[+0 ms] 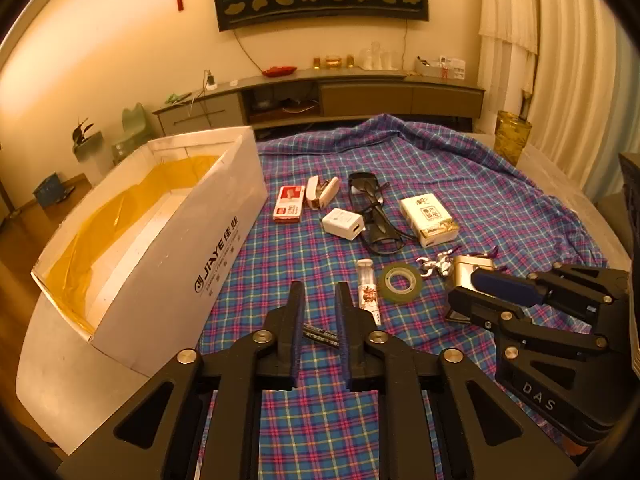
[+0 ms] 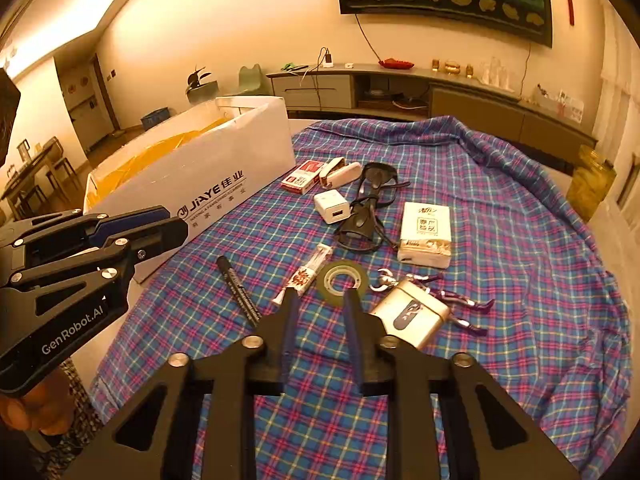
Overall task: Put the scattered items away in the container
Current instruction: 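Grasp the gold metal box with the right tool while the left tool grasps the floral white tube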
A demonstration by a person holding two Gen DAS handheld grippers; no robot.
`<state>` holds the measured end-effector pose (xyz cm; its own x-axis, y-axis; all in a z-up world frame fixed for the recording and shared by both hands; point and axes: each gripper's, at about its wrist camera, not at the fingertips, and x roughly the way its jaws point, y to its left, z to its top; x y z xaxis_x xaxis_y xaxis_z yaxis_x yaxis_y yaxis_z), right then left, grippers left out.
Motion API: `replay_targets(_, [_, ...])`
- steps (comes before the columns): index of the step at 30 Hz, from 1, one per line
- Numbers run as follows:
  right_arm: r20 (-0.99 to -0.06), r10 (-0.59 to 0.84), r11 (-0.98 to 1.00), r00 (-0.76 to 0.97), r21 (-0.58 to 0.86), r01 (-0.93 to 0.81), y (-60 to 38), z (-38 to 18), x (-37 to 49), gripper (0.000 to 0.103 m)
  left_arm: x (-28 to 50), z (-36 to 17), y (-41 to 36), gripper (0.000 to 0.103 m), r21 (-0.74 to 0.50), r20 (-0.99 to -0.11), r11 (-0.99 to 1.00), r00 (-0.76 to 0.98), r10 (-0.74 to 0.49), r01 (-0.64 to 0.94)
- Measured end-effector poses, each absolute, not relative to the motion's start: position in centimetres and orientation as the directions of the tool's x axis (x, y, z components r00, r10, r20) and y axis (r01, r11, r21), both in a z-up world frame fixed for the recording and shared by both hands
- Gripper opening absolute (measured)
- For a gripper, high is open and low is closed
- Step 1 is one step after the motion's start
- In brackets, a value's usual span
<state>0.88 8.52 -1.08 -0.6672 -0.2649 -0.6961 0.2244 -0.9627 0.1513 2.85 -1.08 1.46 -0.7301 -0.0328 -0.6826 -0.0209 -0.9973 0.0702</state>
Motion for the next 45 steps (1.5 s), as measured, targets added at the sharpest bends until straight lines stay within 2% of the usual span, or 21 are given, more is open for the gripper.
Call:
replay_targets(5, [-0.69,-0.283,-0.958,-0.666,0.176,0.225,8.8,-0.8,0.9,0.005,3.0,1.7,-1.2,0.008,0.059,-0.677,-0.998,-0.736,-0.026,-0.019])
replay_targets(18, [-0.69,-0.264,-0.964,-0.674,0.176,0.197,9.1,-0.7,0.7,0.006,3.1,1.7,-1.3,0.007,0.038,-0.675,-0.999,-0.738,-0.004,-0.029])
replay_targets(19, [-0.689,-0.258,-0.966,-0.677,0.174,0.191,9.2,-0.7,0.7,0.009,3.0,1.5,-1.3,0.007,0.029,-0.68,-0.999,-0.733,0.004,-0.032])
replay_targets(20, [-0.69,-0.252,-0.968,-0.678,0.173,0.183,9.4,-0.7,0.6,0.019,2.9,1.3,-1.3,0.016,0.017,-0.689,-0.999,-0.725,0.012,-0.033])
replay_targets(21, [-0.688,-0.25,-0.968,-0.681,0.176,0.177,9.6,-0.7,0.6,0.027,2.8,1.2,-1.3,0.032,0.008,-0.695,-0.999,-0.719,0.02,-0.035])
replay_targets(22, [-0.685,-0.245,-0.97,-0.686,0.179,0.167,9.8,-0.6,0.5,0.043,2.8,1.0,-1.3,0.04,0.001,-0.697,-0.999,-0.716,0.027,-0.039])
replay_targets(23, [-0.681,-0.237,-0.971,-0.693,0.18,0.155,10.1,-0.6,0.5,0.056,2.8,0.8,-1.3,0.047,-0.001,-0.697,-0.999,-0.716,0.029,-0.04])
replay_targets(25, [-0.682,-0.219,-0.975,-0.698,0.177,0.133,10.8,-0.6,0.5,0.065,2.7,0.6,-1.2,0.048,-0.013,-0.702,-0.999,-0.71,0.045,-0.051])
replay_targets(29, [-0.703,-0.189,-0.981,-0.686,0.172,0.094,11.9,-1.3,0.3,0.067,2.5,-0.4,-0.9,0.054,-0.046,-0.703,-0.995,-0.705,0.098,-0.093])
replay_targets(34, [-0.736,-0.155,-0.985,-0.659,0.166,0.047,13.3,-2.5,-0.1,0.068,1.3,-2.4,-0.2,0.055,-0.084,-0.744,-0.987,-0.65,0.152,-0.135])
replay_targets(41, [-0.781,-0.146,-0.985,-0.607,0.172,0.016,13.6,-4.9,-1.8,0.074,-0.6,-4.4,0.8,0.055,-0.098,-0.785,-0.985,-0.597,0.166,-0.145])
replay_targets(43, [-0.781,-0.142,-0.986,-0.608,0.166,0.017,13.3,-5.3,-2.1,0.08,-1.5,-5.1,1.0,0.055,-0.095,-0.796,-0.986,-0.585,0.156,-0.134])
replay_targets(45, [-0.788,-0.13,-0.988,-0.602,0.15,0.016,12.9,-5.7,-2.6,0.08,-2.2,-5.7,1.1,0.055,-0.079,-0.804,-0.99,-0.579,0.134,-0.12])
